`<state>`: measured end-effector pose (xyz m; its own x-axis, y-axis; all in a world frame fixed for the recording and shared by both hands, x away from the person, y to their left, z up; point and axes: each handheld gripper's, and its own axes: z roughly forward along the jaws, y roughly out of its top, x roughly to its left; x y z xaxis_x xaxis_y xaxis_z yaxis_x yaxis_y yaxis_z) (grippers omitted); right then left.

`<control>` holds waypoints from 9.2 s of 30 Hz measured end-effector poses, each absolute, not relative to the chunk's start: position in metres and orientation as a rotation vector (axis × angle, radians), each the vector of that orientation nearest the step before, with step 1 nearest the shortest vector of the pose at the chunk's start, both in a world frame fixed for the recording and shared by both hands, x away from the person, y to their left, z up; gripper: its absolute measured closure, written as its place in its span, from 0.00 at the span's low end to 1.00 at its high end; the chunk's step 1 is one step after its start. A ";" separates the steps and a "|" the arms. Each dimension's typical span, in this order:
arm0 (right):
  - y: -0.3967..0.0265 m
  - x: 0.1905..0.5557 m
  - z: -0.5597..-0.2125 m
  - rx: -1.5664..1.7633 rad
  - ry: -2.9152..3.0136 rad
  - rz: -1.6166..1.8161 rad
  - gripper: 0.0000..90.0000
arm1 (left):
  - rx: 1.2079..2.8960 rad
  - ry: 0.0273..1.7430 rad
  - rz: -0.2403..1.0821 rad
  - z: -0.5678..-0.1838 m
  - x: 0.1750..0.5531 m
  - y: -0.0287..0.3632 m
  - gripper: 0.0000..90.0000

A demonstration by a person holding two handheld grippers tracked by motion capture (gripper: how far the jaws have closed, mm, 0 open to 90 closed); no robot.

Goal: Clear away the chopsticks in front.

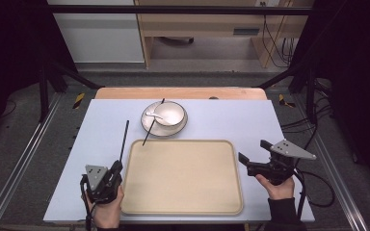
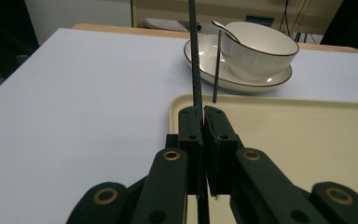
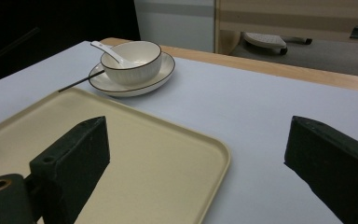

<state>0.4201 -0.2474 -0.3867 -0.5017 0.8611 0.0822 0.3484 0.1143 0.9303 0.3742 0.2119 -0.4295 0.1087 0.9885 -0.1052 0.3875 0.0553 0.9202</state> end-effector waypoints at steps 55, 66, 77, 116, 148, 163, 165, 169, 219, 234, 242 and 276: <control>-0.243 0.421 -0.388 1.166 1.934 1.371 0.08 | 1.618 1.566 0.756 -0.485 0.378 0.191 0.89; -0.245 0.420 -0.387 1.167 1.926 1.378 0.07 | 1.643 1.385 0.729 -0.453 0.393 0.204 0.64; -0.247 0.419 -0.385 1.159 1.914 1.388 0.07 | 1.673 1.202 0.701 -0.418 0.425 0.210 0.40; -0.248 0.420 -0.385 1.177 1.910 1.388 0.07 | 2.025 1.112 0.690 -0.422 0.556 0.184 0.21; -0.247 0.422 -0.387 1.177 1.921 1.384 0.08 | 2.099 1.227 0.655 -0.455 0.607 0.167 0.77; -0.246 0.423 -0.387 1.170 1.925 1.380 0.08 | 2.034 1.276 0.668 -0.457 0.608 0.166 0.94; -0.246 0.423 -0.387 1.173 1.925 1.379 0.08 | 2.031 1.280 0.665 -0.457 0.608 0.166 0.94; -0.246 0.423 -0.388 1.175 1.924 1.378 0.08 | 2.021 1.286 0.672 -0.456 0.607 0.167 0.94; -0.240 0.417 -0.388 1.167 1.931 1.381 0.08 | 1.555 1.424 0.819 -0.423 0.426 0.208 0.95; -0.242 0.417 -0.389 1.162 1.935 1.379 0.08 | 1.480 1.412 0.813 -0.434 0.380 0.194 0.95; -0.241 0.417 -0.389 1.161 1.934 1.378 0.08 | 1.486 1.429 0.777 -0.449 0.367 0.186 0.95; -0.240 0.418 -0.391 1.169 1.945 1.368 0.08 | 1.643 1.529 0.713 -0.493 0.373 0.168 0.95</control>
